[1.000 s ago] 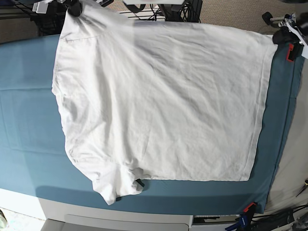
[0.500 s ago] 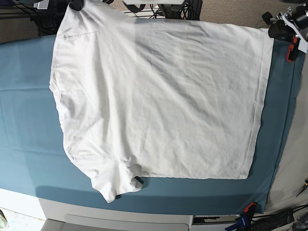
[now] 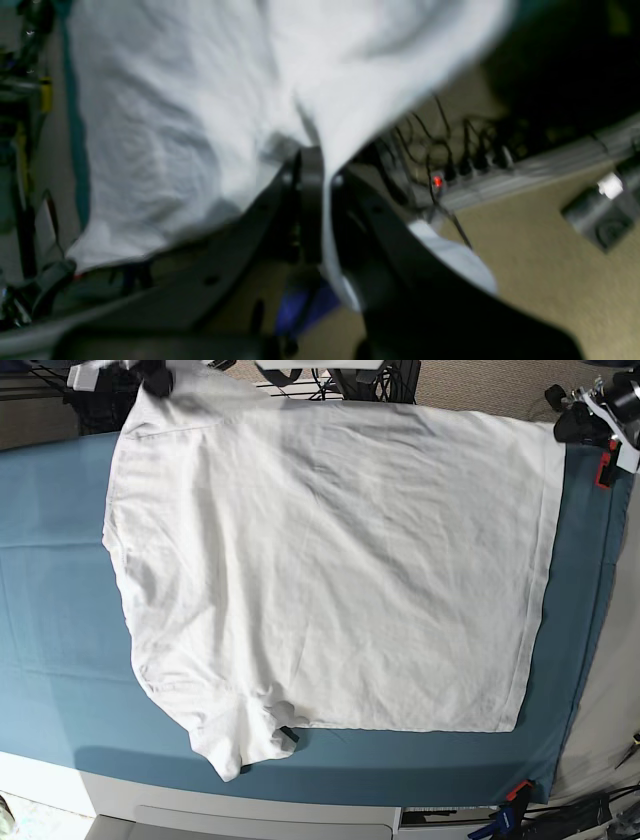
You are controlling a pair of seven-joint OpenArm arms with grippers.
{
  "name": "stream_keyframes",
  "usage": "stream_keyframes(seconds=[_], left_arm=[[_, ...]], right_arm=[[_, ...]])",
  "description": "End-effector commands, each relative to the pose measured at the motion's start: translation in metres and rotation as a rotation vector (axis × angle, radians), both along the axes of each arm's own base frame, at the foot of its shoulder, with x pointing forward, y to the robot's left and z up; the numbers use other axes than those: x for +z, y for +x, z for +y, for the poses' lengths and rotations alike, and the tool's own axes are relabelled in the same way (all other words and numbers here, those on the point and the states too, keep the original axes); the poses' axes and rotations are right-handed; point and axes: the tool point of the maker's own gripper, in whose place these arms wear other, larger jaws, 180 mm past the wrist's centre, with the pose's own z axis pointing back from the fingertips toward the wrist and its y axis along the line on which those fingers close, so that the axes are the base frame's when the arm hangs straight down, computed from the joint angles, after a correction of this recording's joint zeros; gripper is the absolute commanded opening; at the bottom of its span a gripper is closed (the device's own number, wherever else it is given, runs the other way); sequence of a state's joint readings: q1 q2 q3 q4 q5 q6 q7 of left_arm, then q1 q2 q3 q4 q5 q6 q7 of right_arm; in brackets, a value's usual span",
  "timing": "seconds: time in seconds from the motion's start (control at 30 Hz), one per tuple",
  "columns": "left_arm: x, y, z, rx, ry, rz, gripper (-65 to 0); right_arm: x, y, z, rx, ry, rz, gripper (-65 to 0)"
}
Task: Fold the T-shirt properly
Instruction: 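Lift the shoulder edge with both grippers and fold it over the shirt, then lower the folded edge with both grippers and release the right gripper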
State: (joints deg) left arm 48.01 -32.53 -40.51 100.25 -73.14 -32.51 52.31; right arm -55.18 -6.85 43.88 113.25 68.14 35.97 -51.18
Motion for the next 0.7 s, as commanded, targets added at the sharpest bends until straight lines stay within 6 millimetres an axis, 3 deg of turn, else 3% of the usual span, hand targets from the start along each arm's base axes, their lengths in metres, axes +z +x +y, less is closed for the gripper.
stream_keyframes(seconds=[0.0,0.53,0.67], left_arm=[[0.011,0.009,0.001,-0.010,-0.004,-0.045,-65.0],[0.027,0.073,0.015,0.016,0.101,-0.211,-65.0],[0.016,0.084,0.001,-0.024,0.085,-0.204,-65.0]], right_arm=[[0.008,0.008,-0.003,0.001,-0.016,-0.043,-65.0],[0.024,0.124,-0.022,-0.002,-0.221,-0.277,-65.0],[0.032,0.146,-0.022,-0.003,-0.253,-0.324,-65.0]])
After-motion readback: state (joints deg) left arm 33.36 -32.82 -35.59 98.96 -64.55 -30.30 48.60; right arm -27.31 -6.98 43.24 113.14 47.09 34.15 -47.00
